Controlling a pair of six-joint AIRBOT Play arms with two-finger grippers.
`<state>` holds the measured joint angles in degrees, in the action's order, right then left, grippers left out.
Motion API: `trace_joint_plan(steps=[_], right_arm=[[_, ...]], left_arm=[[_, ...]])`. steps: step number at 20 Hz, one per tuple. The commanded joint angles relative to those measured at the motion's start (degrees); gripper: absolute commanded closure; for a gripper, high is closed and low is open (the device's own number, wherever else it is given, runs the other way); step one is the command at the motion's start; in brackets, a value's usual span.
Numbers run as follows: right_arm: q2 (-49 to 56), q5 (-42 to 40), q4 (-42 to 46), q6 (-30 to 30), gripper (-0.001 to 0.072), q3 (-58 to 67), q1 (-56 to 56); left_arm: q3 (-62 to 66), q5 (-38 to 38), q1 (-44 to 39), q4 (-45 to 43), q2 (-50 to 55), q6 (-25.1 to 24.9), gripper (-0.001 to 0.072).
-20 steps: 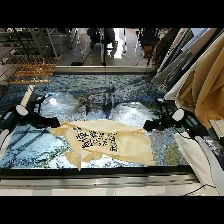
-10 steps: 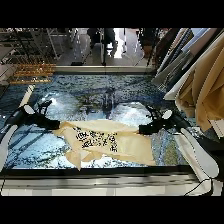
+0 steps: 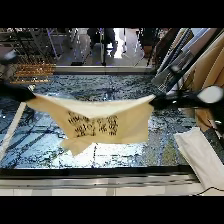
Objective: Fold the clothes and pants, and hang the long-sleeved shirts on hangers.
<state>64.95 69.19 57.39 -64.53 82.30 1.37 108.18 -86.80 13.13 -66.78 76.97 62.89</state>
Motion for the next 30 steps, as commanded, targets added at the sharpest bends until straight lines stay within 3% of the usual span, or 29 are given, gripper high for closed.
trace_joint_plan(steps=[1, 6, 10, 14, 16, 20, 23, 24, 25, 26, 27, 30], right_arm=[[-17.2, 3.0, 0.2, -2.4, 0.0692, 6.3, 0.0], [-34.4, -1.7, 0.1, -4.5, 0.0692, 8.0, 0.0], [-36.9, -1.8, 0.2, -6.1, 0.0692, 7.8, 0.0], [-29.6, 2.8, 4.0, -10.3, 0.0692, 1.5, 0.0], [-23.7, 0.8, 4.5, -10.4, 0.0691, -6.4, 0.0], [-7.1, -20.8, 4.3, -9.3, 0.0691, -21.9, 0.0], [10.3, -39.8, 0.3, -9.3, 0.069, -22.4, 0.0], [15.4, -43.9, -1.4, -9.4, 0.0686, -20.8, 0.0], [20.0, -44.8, -2.6, -9.3, 0.0529, -18.1, 0.0], [23.4, -43.3, -2.4, -9.3, 0.0254, -15.0, 0.0], [25.2, -40.1, -1.7, -9.3, 0.0119, -12.3, 0.2], [24.8, -25.8, -0.3, -9.4, 0.0134, -8.2, 3.9]], left_arm=[[12.6, -1.8, 3.2, 0.0, -14.4, 2.0, 0.0701], [12.6, 21.2, 8.3, -0.6, -35.1, 4.2, 0.0702], [12.1, 24.9, 8.3, 0.1, -36.1, 4.1, 0.0701], [1.5, 24.3, 8.3, 14.3, -23.6, -1.5, 0.07], [-4.7, 24.2, 8.1, 21.2, -13.6, -5.1, 0.07], [-7.4, 25.9, 2.6, 23.3, 9.9, -8.7, 0.0699], [-6.6, 37.1, -1.8, 20.9, 23.3, -8.7, 0.0699], [-5.5, 38.4, -2.5, 19.0, 26.0, -7.0, 0.0638], [-4.1, 38.3, -2.6, 16.6, 27.9, -3.8, 0.0405], [-3.1, 37.3, -2.6, 12.9, 28.8, 1.3, 0.0233], [-2.6, 34.4, -2.1, 8.3, 28.8, 5.3, 0.0161], [-2.7, 13.4, 1.6, -7.0, 27.3, 14.5, 0.0151]])
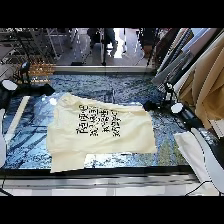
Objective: Fold the clothes and pants, and hang the long-sleeved shirts on hangers.
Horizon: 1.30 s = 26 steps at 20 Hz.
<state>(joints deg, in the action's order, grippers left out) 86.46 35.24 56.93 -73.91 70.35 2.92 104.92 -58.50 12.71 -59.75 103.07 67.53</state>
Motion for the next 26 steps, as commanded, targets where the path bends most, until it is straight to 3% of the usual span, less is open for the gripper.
trace_joint_plan(steps=[1, 3, 5, 7, 9, 10, 11, 16, 20, 23, 26], right_arm=[[2.6, 13.9, 0.1, 0.0, 0.0149, 3.6, 4.7], [1.8, 27.3, 0.1, 1.1, 0.015, 3.0, 9.8], [0.4, 39.0, -0.4, 4.0, 0.015, -0.8, 14.8], [-2.9, 44.5, -2.5, 7.8, 0.0148, -8.7, 19.8], [-6.4, 45.2, -4.9, 10.8, 0.0148, -17.2, 24.1], [-7.3, 45.2, -5.0, 12.2, 0.0148, -20.1, 25.4], [-7.5, 45.3, -5.0, 13.1, 0.0148, -22.2, 26.0], [-6.9, 42.9, -7.0, 15.6, 0.0149, -25.6, 24.9], [-4.8, 41.2, -7.2, 15.7, 0.0153, -25.7, 23.6], [-3.6, 37.0, -7.3, 15.5, 0.0195, -25.6, 21.2], [-3.4, 35.8, -7.2, 15.4, 0.0195, -25.6, 20.5]], left_arm=[[0.3, -22.9, 3.7, -16.8, 1.2, 11.5, 0.0157], [-3.2, -34.5, 7.8, -14.1, 0.7, 12.7, 0.0299], [-12.7, -35.4, 10.6, -6.3, -2.4, 11.3, 0.0299], [-27.1, -33.8, 11.9, 0.6, -8.9, 6.4, 0.0295], [-42.4, -29.0, 11.7, 3.6, -16.8, 1.5, 0.0269], [-48.2, -26.0, 11.5, 3.8, -19.9, 0.1, 0.017], [-53.2, -23.5, 11.3, 3.9, -22.6, -0.9, 0.0125], [-64.3, -19.9, 11.4, 3.5, -26.6, -0.9, 0.0125], [-65.3, -16.2, 11.5, 4.3, -26.6, -0.4, 0.0125], [-65.3, -12.8, 11.4, 6.1, -26.6, 0.0, 0.0126], [-65.2, -15.0, 12.4, 5.7, -26.9, -0.2, 0.0126]])
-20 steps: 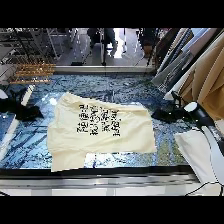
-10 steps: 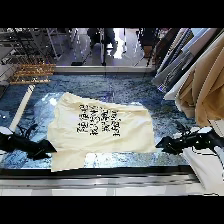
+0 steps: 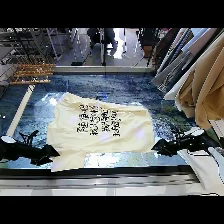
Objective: Fold the clothes and pants, and hang the long-sleeved shirts on hangers.
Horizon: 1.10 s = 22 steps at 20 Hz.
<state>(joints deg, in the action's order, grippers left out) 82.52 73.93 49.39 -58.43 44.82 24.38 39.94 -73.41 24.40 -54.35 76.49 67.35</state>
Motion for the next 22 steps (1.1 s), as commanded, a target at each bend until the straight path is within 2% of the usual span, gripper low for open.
trace_joint_plan(steps=[1, 6, 9, 13, 17, 18, 19, 20, 22], right_arm=[[0.5, -3.0, 0.6, 0.0, 0.0195, -0.1, -0.7], [0.5, -3.8, -0.1, -0.6, 0.0195, -0.1, -0.5], [0.5, -3.8, -0.1, -0.6, 0.0196, -0.1, -0.5], [0.5, -3.7, -0.1, -0.5, 0.0196, -0.1, -0.5], [0.5, -3.7, 0.0, -0.4, 0.0199, -0.1, -0.5], [0.5, -3.7, 0.0, -0.4, 0.0218, -0.1, -0.5], [0.5, -3.7, 0.0, -0.4, 0.0226, -0.1, -0.5], [0.5, -3.7, 0.0, -0.4, 0.0286, -0.1, -0.5], [0.5, -3.6, 0.0, -0.3, 0.0423, -0.1, -0.5]], left_arm=[[-0.2, -0.5, 1.6, 0.3, -0.9, -0.9, 0.0126], [-0.3, 7.0, 4.7, -0.5, -2.5, -0.2, 0.0126], [-0.3, 9.6, 3.0, 3.5, -1.6, 0.0, 0.0127], [-0.4, 9.9, 1.2, 6.4, 0.4, 1.5, 0.014], [-0.4, 6.7, 1.0, 6.4, 0.7, 1.5, 0.014], [-0.4, 6.7, 1.0, 6.4, 0.7, 1.7, 0.0164], [-0.4, 6.6, 0.9, 6.4, 0.7, 1.7, 0.026], [-0.4, 6.5, 1.0, 6.4, 0.7, 1.7, 0.0378], [-0.4, 6.5, 1.0, 6.4, 0.7, 1.6, 0.0553]])
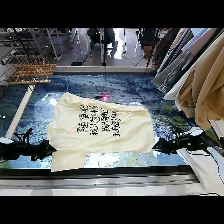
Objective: Fold the clothes and pants, and hang the long-sleeved shirts on hangers.
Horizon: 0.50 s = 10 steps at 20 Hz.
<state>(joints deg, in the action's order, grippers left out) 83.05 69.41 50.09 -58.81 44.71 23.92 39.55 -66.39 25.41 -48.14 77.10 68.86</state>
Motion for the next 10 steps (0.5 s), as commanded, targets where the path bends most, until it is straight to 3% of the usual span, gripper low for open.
trace_joint_plan(steps=[1, 3, 4, 10], right_arm=[[0.0, 0.9, -0.8, 0.3, 0.0521, 0.0, 0.0], [-0.1, 1.4, -1.2, 1.9, 0.0689, 0.0, 0.0], [-0.1, 1.9, -1.9, 3.0, 0.069, 0.0, 0.0], [-6.2, 11.9, -4.2, 4.4, 0.0693, 6.2, 0.0]], left_arm=[[0.0, -0.5, 0.0, 0.2, 0.0, 0.1, 0.0599], [0.0, -0.8, 0.0, 0.2, 0.0, 0.1, 0.0633], [0.0, -1.4, 0.0, 0.3, 0.0, -0.6, 0.0701], [7.5, -13.1, 2.3, 11.4, -3.7, -7.3, 0.07]])
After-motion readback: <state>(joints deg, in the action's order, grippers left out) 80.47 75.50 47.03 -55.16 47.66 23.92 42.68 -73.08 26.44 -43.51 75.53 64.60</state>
